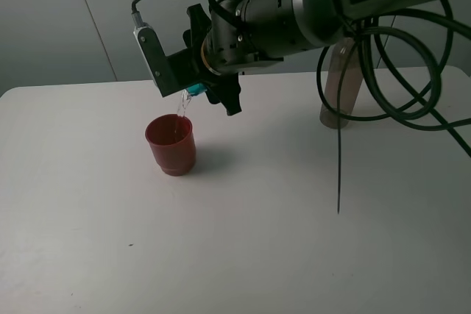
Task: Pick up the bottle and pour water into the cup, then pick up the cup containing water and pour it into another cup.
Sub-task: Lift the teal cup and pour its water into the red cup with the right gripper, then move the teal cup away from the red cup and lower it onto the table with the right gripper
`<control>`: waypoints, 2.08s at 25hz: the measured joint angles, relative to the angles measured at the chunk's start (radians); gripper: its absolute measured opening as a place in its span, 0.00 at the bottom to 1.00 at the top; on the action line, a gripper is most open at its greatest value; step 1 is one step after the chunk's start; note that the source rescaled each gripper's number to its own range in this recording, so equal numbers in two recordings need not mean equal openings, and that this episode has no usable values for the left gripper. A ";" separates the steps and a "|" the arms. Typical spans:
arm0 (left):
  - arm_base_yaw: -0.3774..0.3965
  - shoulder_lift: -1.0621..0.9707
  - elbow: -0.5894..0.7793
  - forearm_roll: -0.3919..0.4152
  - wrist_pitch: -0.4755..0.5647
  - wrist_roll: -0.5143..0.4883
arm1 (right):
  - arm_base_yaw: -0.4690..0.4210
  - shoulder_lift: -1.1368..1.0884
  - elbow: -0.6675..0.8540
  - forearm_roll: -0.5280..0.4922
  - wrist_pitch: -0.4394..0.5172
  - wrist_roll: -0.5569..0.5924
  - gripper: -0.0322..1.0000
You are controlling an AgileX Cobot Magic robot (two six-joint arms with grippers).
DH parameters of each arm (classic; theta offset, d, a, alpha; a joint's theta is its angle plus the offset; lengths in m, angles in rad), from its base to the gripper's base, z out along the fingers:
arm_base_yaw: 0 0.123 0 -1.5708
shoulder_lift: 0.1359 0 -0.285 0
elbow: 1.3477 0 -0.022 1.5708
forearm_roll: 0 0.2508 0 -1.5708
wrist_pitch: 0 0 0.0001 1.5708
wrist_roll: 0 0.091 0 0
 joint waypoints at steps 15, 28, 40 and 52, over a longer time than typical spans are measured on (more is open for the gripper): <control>0.000 0.000 0.000 0.000 0.000 0.000 | 0.021 0.000 0.000 -0.188 -0.002 0.011 0.05; 0.000 0.000 0.000 0.000 0.000 0.000 | 0.052 0.000 0.000 -0.320 0.001 0.089 0.05; 0.000 0.000 0.000 0.000 0.000 0.000 | 0.065 0.000 0.000 -0.339 -0.001 0.112 0.05; 0.000 0.000 0.000 0.000 0.000 0.000 | 0.040 -0.015 0.000 -0.030 -0.122 0.195 0.05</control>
